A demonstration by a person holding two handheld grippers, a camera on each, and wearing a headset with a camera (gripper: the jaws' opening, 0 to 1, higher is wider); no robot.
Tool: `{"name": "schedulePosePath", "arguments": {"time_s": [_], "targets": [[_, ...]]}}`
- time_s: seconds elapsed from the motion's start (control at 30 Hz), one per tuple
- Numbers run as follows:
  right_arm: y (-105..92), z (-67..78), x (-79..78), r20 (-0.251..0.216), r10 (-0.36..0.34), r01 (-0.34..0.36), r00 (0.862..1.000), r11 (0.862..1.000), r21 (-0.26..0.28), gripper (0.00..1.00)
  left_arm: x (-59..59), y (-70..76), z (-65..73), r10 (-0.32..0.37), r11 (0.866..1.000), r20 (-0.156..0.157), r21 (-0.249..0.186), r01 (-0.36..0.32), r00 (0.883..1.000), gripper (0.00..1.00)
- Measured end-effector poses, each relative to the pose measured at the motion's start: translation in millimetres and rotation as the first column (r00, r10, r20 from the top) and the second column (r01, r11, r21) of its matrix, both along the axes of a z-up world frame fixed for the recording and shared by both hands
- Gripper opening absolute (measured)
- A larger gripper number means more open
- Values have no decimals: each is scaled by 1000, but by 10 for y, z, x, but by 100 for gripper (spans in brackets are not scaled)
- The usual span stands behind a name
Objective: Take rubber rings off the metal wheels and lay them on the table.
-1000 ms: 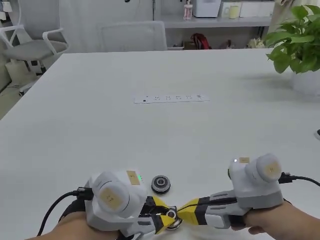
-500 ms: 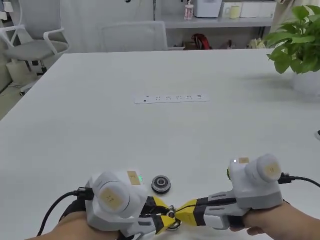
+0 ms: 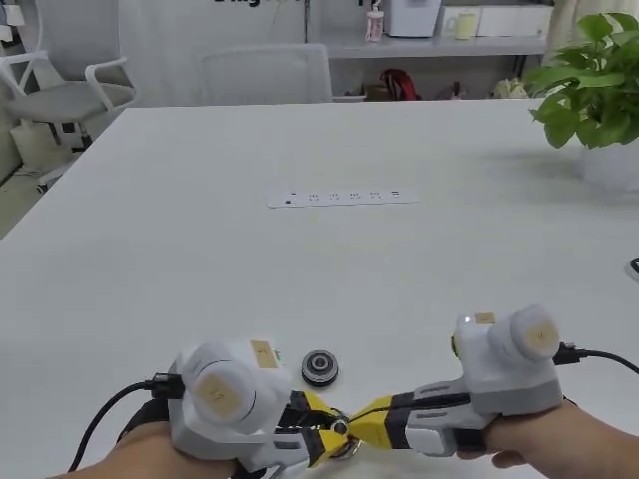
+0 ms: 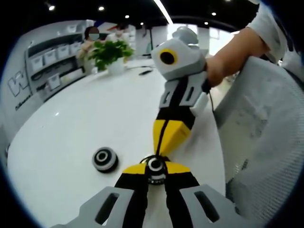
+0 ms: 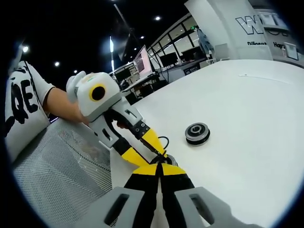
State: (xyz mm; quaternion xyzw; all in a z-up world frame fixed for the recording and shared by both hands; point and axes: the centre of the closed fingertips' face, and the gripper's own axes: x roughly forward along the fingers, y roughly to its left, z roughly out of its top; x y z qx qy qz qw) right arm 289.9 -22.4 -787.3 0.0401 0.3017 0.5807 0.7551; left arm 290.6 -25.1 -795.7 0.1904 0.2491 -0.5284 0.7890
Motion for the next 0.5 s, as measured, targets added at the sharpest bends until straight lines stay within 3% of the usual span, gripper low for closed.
{"name": "schedulePosePath", "arguments": {"time_s": [0.23,0.3,0.5], "targets": [[-19,0,20,0,-8,8,1000,1000,1,0,-28,2,10,-20,1000,-15,-3,20,1000,15],[-21,7,24,-1,-11,11,1000,1000,4,0,-60,2,17,-33,999,-34,-9,33,999,18],[-23,0,18,-5,-9,9,1000,1000,3,0,-103,-2,75,-50,999,-38,-19,49,998,23]]}}
